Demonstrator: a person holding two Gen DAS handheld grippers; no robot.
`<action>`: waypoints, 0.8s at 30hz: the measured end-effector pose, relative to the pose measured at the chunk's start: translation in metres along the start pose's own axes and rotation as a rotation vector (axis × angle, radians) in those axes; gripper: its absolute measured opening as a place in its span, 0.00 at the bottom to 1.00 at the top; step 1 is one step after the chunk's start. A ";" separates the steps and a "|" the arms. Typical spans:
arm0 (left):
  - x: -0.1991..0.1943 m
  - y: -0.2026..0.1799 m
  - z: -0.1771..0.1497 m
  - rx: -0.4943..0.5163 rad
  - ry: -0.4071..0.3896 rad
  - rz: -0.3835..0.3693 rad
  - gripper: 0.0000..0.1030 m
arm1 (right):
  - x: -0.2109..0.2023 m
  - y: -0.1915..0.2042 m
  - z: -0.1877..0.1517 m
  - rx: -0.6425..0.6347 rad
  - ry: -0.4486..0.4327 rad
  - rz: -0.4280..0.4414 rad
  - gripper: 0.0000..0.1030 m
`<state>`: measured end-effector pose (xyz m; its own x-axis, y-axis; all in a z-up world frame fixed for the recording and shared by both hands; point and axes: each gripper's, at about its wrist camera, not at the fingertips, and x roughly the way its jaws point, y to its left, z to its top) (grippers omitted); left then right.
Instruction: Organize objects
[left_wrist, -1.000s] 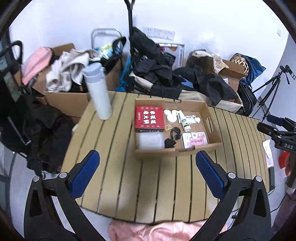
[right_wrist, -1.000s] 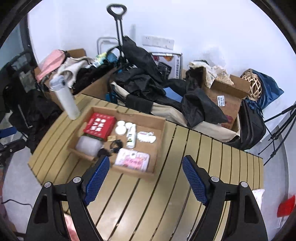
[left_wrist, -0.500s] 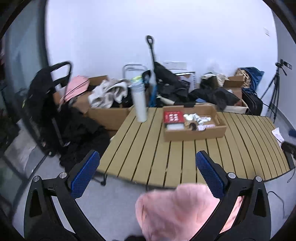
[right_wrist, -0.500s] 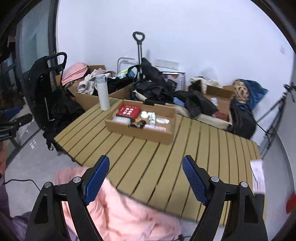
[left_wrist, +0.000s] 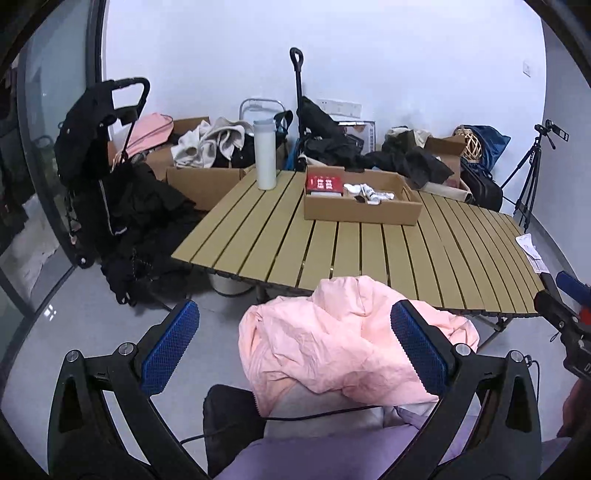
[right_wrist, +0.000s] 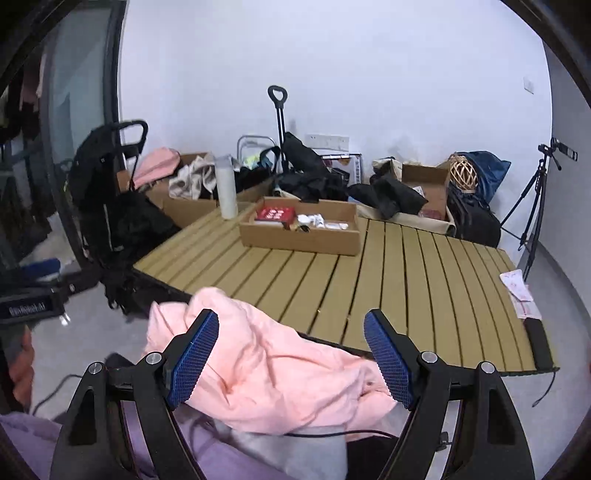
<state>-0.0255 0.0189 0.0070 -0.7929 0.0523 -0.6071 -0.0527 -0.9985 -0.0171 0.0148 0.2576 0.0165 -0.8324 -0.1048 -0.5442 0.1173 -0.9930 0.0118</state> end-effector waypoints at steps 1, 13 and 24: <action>-0.001 -0.001 0.000 0.004 -0.006 0.006 1.00 | 0.001 -0.002 0.000 0.010 0.001 0.004 0.82; -0.003 -0.004 -0.003 0.019 -0.008 0.015 1.00 | 0.006 -0.009 -0.006 0.042 0.019 -0.023 0.82; -0.007 -0.005 -0.003 0.021 -0.015 0.014 1.00 | 0.009 -0.002 -0.008 0.025 0.033 -0.010 0.82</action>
<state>-0.0184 0.0231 0.0090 -0.8028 0.0391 -0.5950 -0.0546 -0.9985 0.0081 0.0113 0.2595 0.0054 -0.8149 -0.0938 -0.5719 0.0955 -0.9951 0.0271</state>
